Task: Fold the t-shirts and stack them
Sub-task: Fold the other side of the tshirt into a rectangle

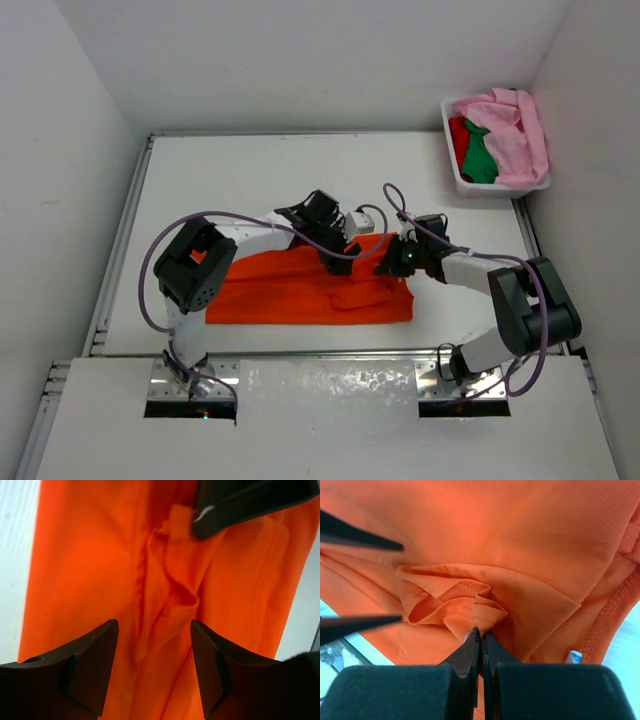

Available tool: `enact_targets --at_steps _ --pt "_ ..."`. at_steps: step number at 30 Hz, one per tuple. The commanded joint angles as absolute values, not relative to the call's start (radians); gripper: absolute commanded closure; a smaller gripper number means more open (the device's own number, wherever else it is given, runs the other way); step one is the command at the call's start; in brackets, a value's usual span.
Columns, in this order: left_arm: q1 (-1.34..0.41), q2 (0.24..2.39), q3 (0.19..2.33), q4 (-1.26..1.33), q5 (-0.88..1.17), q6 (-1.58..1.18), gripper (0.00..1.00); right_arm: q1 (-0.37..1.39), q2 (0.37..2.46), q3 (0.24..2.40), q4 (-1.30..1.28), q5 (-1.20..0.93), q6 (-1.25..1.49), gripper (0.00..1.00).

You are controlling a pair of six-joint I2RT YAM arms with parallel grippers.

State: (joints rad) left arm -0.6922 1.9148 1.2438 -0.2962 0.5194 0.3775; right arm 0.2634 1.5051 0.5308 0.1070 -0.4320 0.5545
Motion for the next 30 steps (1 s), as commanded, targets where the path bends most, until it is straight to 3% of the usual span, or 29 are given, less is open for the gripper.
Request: enact_targets --at_steps 1,10,15,16,18,19,21,30 --pt "-0.718 1.910 1.279 -0.187 0.532 0.368 0.42 0.262 1.506 0.532 0.169 -0.459 0.574 1.00" --pt "-0.753 1.960 1.264 -0.173 0.490 0.387 0.43 0.259 1.508 0.538 0.170 -0.462 0.577 1.00" --pt "-0.753 1.968 1.269 -0.199 0.476 0.405 0.48 0.253 1.508 0.549 0.163 -0.463 0.572 1.00" --pt "-0.753 1.970 1.270 -0.205 0.485 0.408 0.50 0.253 1.508 0.551 0.161 -0.465 0.572 1.00" --pt "-0.753 1.968 1.272 -0.207 0.483 0.405 0.66 0.252 1.505 0.555 0.158 -0.465 0.572 1.00" --pt "-0.753 1.968 1.273 -0.209 0.474 0.394 0.81 0.252 1.506 0.557 0.156 -0.465 0.571 1.00" --pt "-0.752 1.967 1.295 -0.228 0.450 0.382 0.98 0.252 1.496 0.563 0.135 -0.463 0.558 1.00" --pt "-0.715 1.901 1.367 -0.356 0.479 0.383 1.00 0.253 1.341 0.552 -0.035 -0.411 0.453 1.00"
